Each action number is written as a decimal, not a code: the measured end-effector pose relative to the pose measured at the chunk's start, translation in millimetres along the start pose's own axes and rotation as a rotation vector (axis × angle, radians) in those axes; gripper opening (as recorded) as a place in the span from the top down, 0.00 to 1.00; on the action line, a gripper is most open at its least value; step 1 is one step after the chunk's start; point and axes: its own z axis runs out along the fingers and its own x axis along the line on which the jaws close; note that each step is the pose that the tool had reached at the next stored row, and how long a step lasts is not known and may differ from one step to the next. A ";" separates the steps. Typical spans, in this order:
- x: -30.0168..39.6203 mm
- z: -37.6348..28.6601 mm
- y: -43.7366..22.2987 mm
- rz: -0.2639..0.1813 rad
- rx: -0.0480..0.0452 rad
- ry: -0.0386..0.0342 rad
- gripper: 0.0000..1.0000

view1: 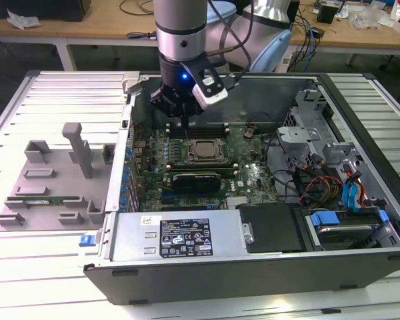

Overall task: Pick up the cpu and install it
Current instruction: 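Install the first cpu locking lever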

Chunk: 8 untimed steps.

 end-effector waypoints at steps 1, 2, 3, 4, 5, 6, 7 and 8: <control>2.5 -0.1 0.1 0.001 -0.0235 -0.0024 0.89; 5.2 -0.2 0.2 0.002 -0.0519 -0.0053 0.89; 7.5 -0.2 0.2 0.003 -0.0697 -0.0076 0.89; 9.2 -0.3 0.3 0.003 -0.0761 -0.0086 0.89; 10.6 -0.3 0.4 0.003 -0.0780 -0.0091 0.89; 11.6 -0.3 0.5 0.003 -0.0787 -0.0093 0.89; 12.7 -0.3 0.5 0.003 -0.0794 -0.0095 0.89; 14.4 -0.2 0.7 0.003 -0.0806 -0.0100 0.89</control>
